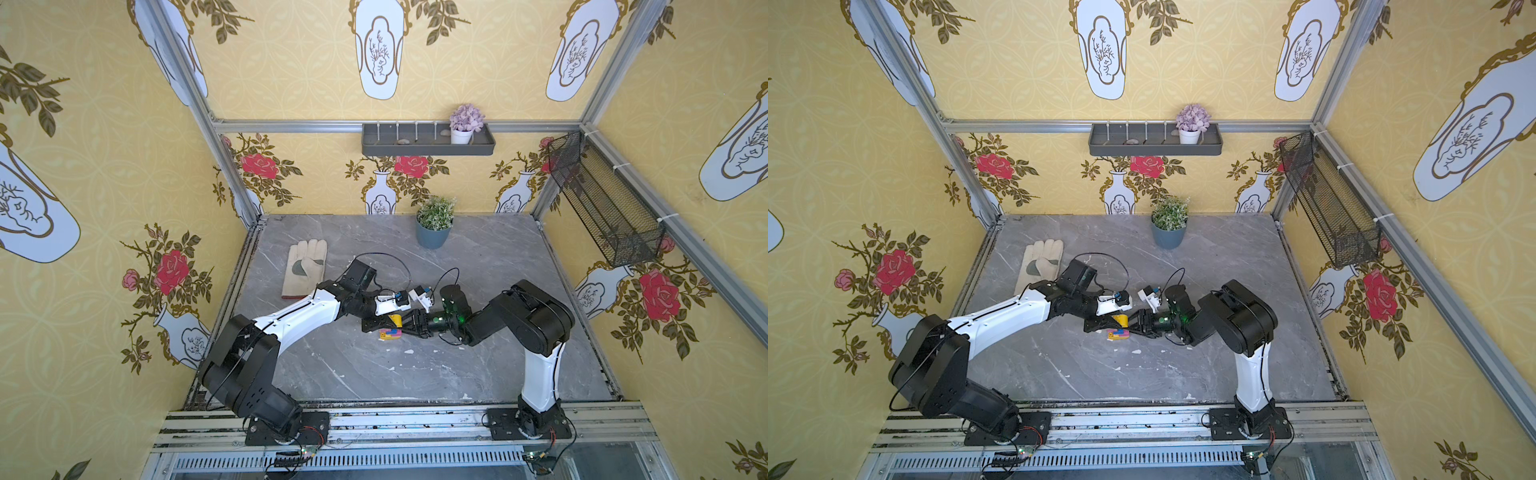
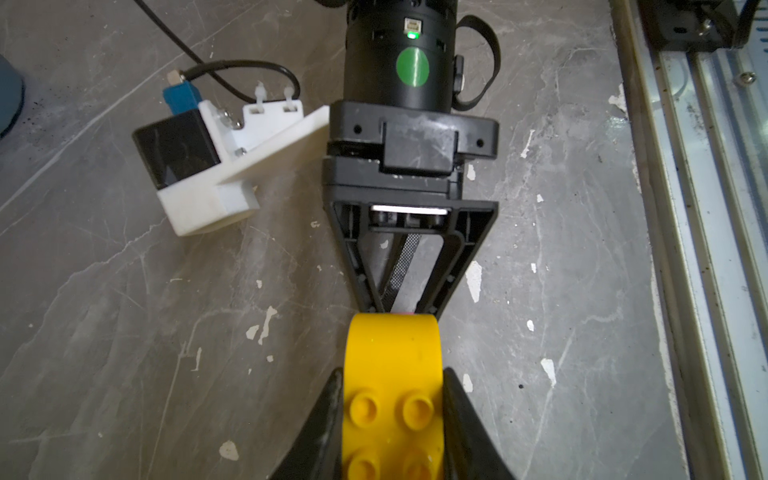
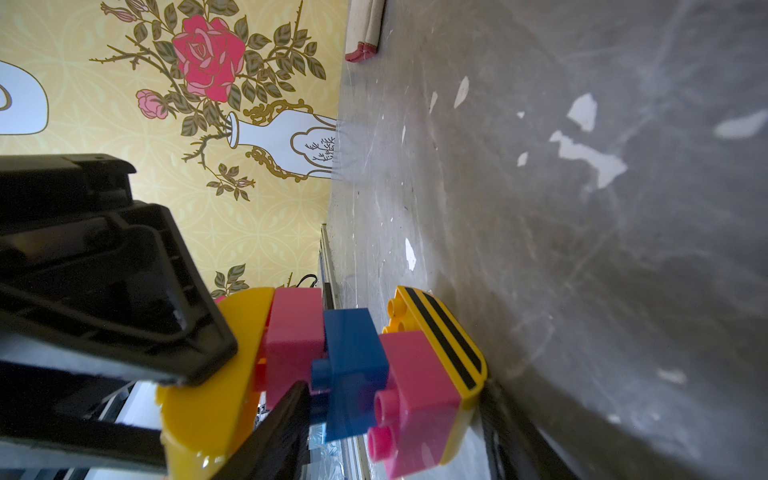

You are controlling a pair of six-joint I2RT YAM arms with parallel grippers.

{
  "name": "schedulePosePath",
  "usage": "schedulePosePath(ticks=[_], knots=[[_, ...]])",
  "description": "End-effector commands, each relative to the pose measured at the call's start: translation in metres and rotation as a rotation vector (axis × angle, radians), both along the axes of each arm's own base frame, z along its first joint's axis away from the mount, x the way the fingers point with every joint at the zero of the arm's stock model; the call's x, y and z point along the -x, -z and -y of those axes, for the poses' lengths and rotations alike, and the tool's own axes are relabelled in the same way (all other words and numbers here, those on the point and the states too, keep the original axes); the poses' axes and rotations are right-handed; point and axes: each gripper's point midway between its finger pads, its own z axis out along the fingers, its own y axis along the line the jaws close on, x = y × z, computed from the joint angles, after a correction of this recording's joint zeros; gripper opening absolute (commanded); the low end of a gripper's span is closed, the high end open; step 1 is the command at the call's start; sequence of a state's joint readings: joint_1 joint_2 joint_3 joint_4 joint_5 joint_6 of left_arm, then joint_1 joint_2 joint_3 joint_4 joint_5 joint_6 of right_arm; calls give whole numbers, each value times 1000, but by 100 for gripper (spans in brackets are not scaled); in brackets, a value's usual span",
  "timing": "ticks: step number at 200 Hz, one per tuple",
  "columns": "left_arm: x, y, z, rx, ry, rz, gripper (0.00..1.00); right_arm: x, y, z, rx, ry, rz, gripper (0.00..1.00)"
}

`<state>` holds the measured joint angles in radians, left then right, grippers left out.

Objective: Assemble the letter s with lego
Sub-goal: Assemble the lego brick with the lego brick.

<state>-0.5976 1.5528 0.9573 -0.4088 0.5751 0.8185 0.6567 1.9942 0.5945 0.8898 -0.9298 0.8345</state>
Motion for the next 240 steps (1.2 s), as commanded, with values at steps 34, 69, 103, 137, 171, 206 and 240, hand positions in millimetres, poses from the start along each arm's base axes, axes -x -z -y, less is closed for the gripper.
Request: schedulePosePath(ticks=[34,69,103,137,171,206,240], knots=[[0,20,-4,-51,-14,-16,0,21,89,50,384,118,-181,63],[3,26,-3,-60,-7,-28,0,21,89,51,385,123,-182,63],[4,30,-2,-68,-3,-32,0,21,91,51,388,125,-184,63],[5,32,-3,-70,0,-32,0,20,91,50,383,127,-186,62],[6,32,-3,-66,2,-35,0,22,95,50,376,128,-196,63],[7,33,-4,-68,3,-37,0,22,99,51,377,132,-199,62],[7,32,-5,-67,-1,-29,0,22,99,50,375,131,-194,63]])
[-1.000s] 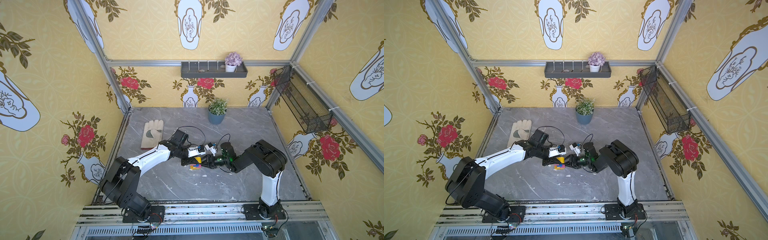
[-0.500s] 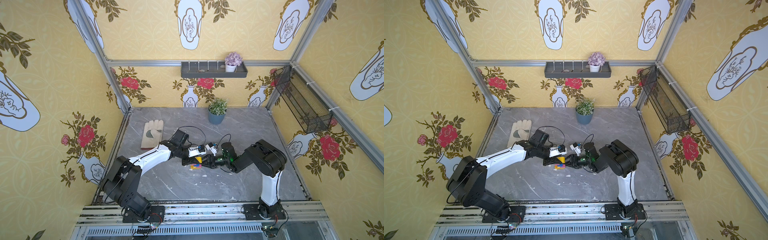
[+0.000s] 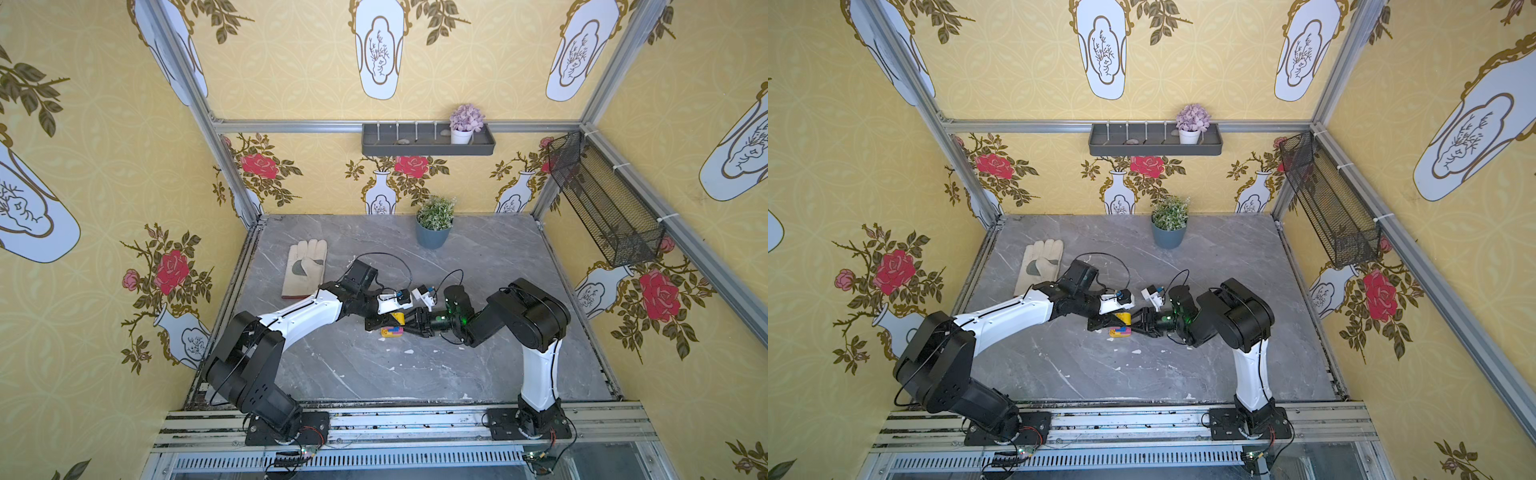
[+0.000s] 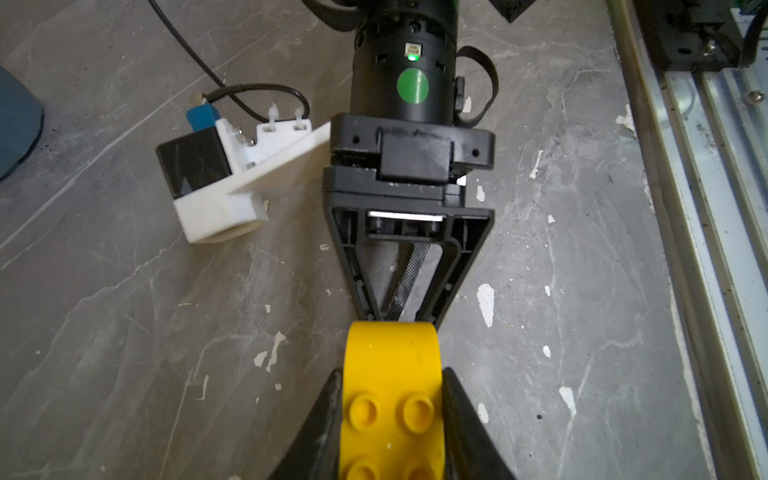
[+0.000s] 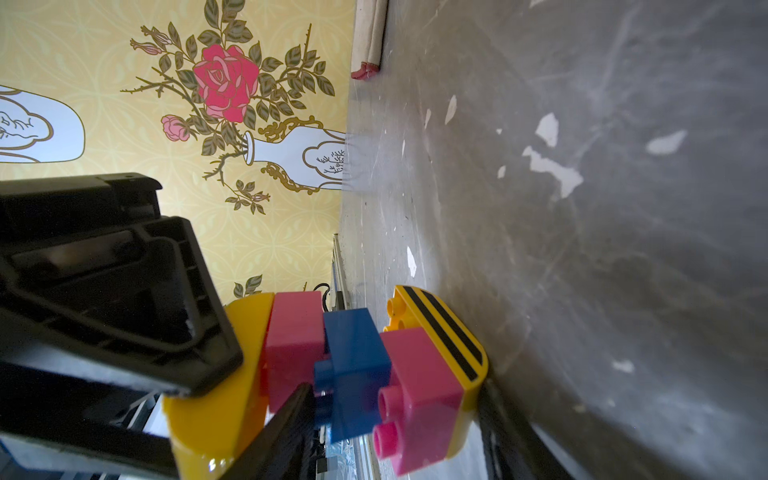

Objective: Assemble the letter s with lego
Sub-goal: Assemble the lego brick with the lego brick.

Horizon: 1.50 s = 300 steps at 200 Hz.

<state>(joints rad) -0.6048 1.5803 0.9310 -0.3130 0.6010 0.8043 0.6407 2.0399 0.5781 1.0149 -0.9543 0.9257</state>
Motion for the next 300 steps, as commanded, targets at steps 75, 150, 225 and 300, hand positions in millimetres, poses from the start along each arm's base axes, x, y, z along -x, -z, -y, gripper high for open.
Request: schedulePosePath(ticks=[75,150,225,300], knots=[[6,22,-17,-104,-32,-21,13,24,96,45,430,78,-142,63],[2,15,-18,-72,-49,-26,26,25,98,44,436,80,-141,65],[-4,6,-24,-31,-83,-31,44,25,99,44,439,78,-141,68],[-9,0,-24,-12,-91,-31,45,26,100,46,443,81,-144,74]])
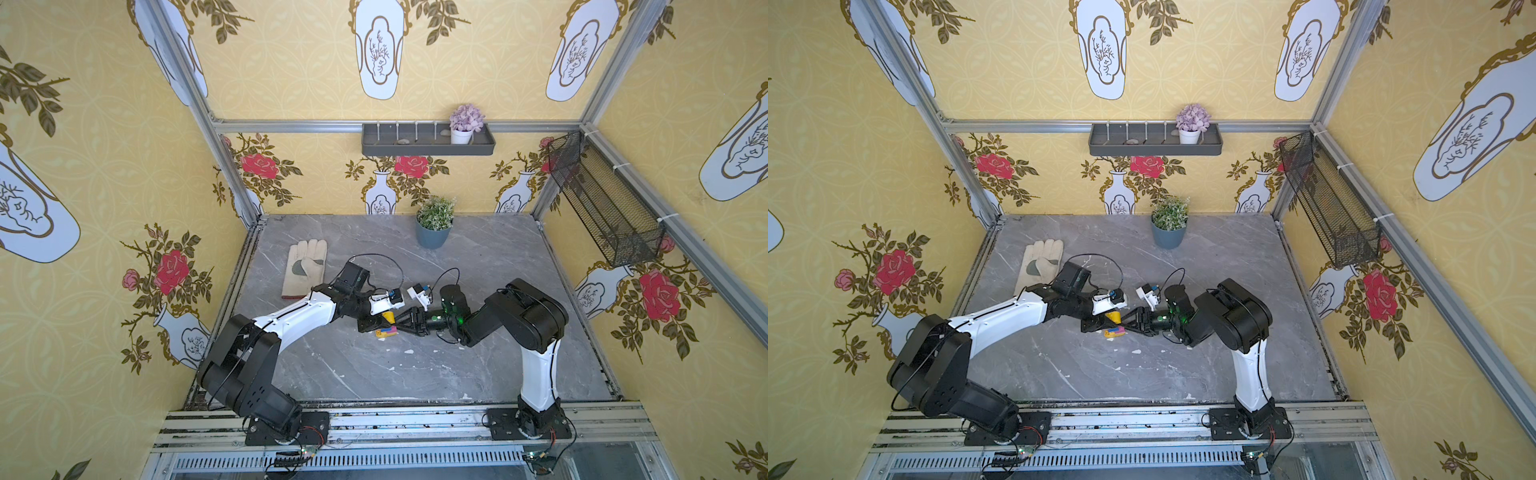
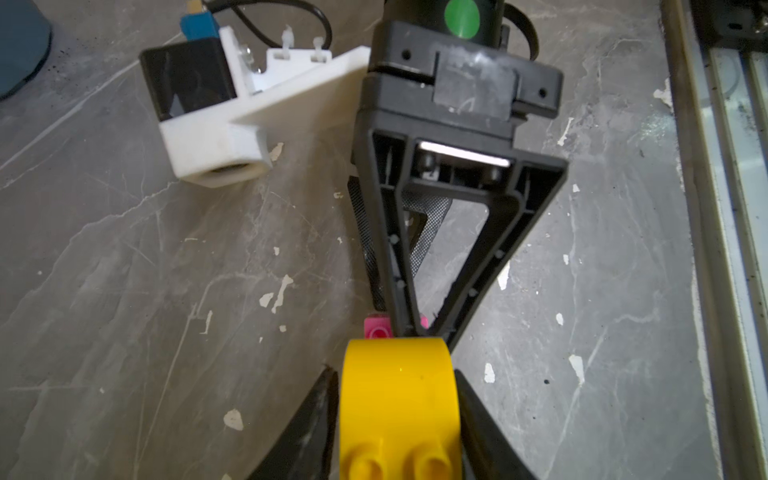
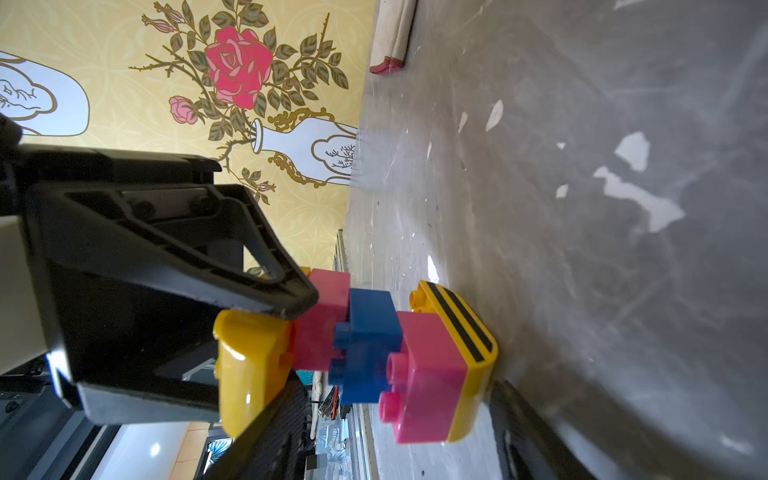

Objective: Assemble the letter s with lego
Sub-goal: Assemble the lego brick with the lego brick.

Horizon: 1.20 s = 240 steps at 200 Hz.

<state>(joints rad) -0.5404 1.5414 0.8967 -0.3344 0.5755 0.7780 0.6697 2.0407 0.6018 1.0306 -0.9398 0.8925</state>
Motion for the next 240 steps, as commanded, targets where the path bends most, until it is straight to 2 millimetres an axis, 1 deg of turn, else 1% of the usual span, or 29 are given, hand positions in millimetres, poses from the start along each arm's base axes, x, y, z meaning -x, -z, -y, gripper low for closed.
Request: schedulePosePath(ticks=[1,30,58,108,155,195,205,210,218,240], knots=[[1,-2,2,14,5,-10,45,25,107,57,463,121,-204,74],[1,-5,2,17,7,-8,45,25,107,58,463,120,-206,76],[1,-4,2,17,6,-10,46,25,108,63,470,132,-211,80],[1,-4,4,22,12,-17,46,26,110,70,481,145,-216,83],[0,-5,5,26,14,-16,47,27,112,71,482,151,-222,83],[-3,-18,11,58,19,-11,49,27,113,79,489,171,-232,84],[-4,-22,13,71,22,-7,50,26,112,81,489,182,-232,86],[-4,-24,14,76,23,-7,53,25,111,82,488,186,-231,87],[-5,-27,16,85,26,-3,55,23,109,84,486,191,-229,87],[-6,-35,20,112,31,4,57,20,106,85,487,197,-218,89]])
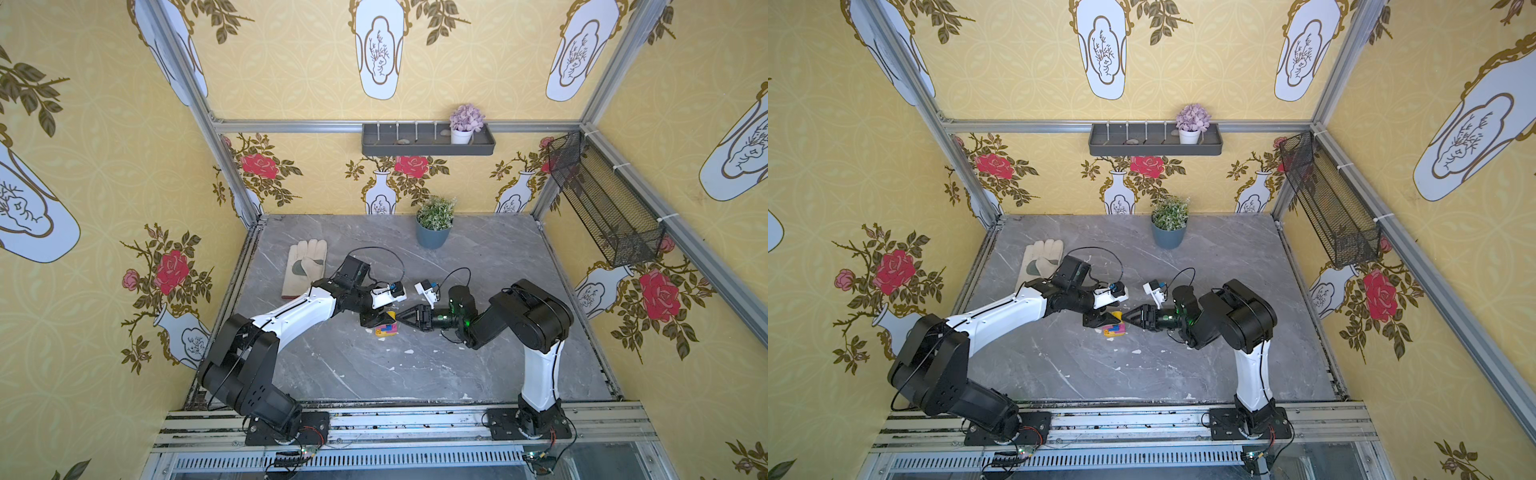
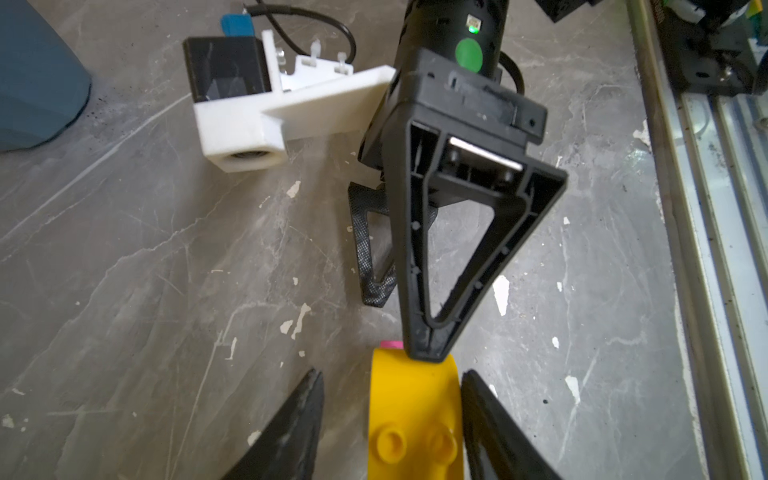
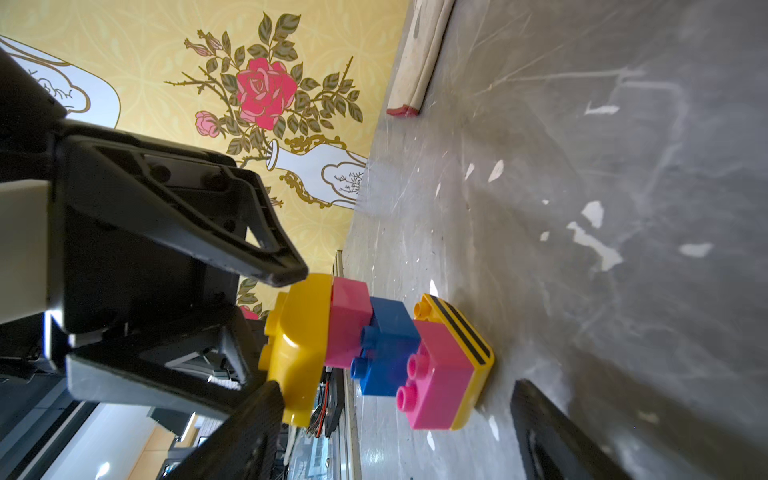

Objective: Assemble the letter s with lego
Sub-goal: Assemble the lego brick with the lego brick.

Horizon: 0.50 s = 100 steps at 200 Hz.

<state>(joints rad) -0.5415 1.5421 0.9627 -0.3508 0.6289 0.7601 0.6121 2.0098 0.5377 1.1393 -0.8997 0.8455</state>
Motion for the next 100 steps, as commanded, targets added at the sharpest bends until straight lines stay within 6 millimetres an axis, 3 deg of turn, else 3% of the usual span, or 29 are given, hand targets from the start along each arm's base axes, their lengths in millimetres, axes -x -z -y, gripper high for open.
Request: schedulePosePath(ticks=[1,26,43,72,86,92,97,100], knots=[[0,-10,7,47,15,-2,57,39,116,67,499,143,-355,89],[-3,-24,11,90,11,15,57,34,111,71,500,161,-339,93],[-6,-44,13,138,0,41,58,28,100,76,494,185,-298,95],[-24,-98,8,296,-129,69,60,19,55,73,425,151,-21,98],[-34,-126,-2,396,-248,51,70,20,32,71,361,115,160,100],[-36,-137,-8,439,-300,54,81,22,23,69,325,85,232,99],[-38,-145,-14,471,-344,59,98,24,16,66,298,53,288,99],[-38,-148,-17,487,-366,61,99,25,14,65,290,34,317,98]])
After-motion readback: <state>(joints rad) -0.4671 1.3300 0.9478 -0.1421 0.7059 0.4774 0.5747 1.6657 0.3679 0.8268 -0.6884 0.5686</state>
